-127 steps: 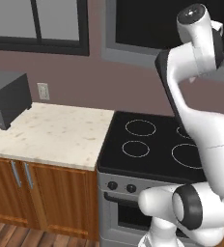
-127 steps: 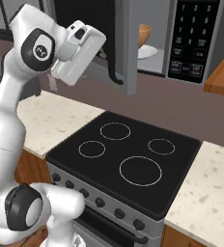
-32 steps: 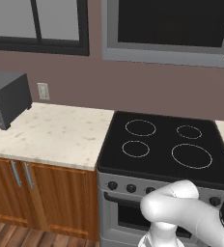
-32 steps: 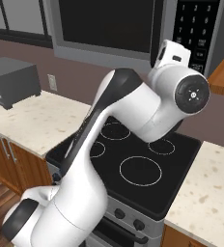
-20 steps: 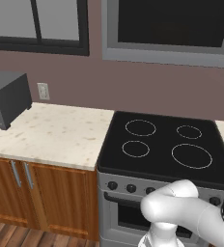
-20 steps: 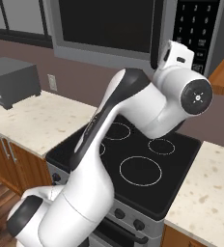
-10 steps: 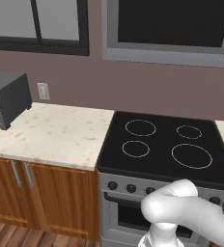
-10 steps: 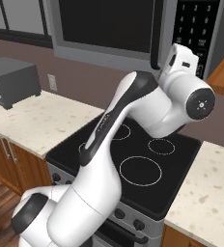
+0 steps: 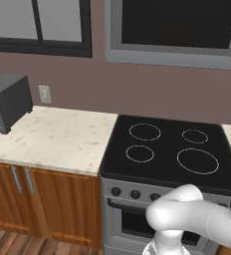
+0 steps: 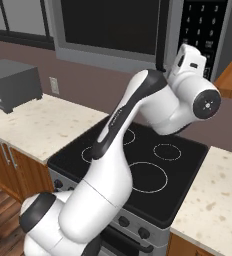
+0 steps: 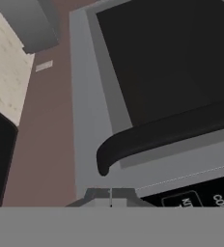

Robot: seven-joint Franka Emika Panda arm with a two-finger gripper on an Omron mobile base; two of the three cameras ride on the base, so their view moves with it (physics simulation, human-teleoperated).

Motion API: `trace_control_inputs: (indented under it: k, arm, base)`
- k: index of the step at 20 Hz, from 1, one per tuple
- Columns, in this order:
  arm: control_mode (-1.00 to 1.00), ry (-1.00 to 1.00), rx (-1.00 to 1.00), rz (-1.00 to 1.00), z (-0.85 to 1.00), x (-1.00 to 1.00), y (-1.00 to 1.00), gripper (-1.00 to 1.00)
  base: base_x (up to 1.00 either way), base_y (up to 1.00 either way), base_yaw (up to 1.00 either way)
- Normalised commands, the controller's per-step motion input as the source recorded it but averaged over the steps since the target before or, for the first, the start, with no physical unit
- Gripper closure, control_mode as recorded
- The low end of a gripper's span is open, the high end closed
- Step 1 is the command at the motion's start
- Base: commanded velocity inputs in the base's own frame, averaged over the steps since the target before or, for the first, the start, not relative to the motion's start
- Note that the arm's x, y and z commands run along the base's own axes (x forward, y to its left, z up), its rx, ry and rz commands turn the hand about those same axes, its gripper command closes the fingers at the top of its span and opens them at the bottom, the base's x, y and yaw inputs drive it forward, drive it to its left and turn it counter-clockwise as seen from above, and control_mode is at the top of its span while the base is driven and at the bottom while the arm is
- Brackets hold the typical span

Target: Place the bowl containing the squash and shrimp in the microwave. Close the microwave door and press the start button to microwave the meal.

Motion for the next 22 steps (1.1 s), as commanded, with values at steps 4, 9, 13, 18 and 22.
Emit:
trace_control_inputs:
  k: [4, 9, 13, 18, 22]
  arm:
    - [-1.0, -0.01, 0.0, 0.0, 0.0, 0.26, -0.34, 1.0]
    - [-1.0, 0.0, 0.0, -0.01, 0.0, 0.22, -0.26, 1.0]
    - [-1.0, 0.0, 0.0, -0.02, 0.0, 0.29, -0.08, 1.0]
    - [-1.0, 0.0, 0.0, -0.02, 0.0, 0.31, -0.05, 1.0]
    - [-1.0, 0.0, 0.0, -0.04, -0.13, 0.34, -0.01, 1.0]
  base:
    - [0.0, 0.0, 0.0]
    - [0.0, 0.0, 0.0]
    - [0.0, 0.0, 0.0]
    - [0.0, 0.0, 0.0]
    - [0.0, 0.0, 0.0]
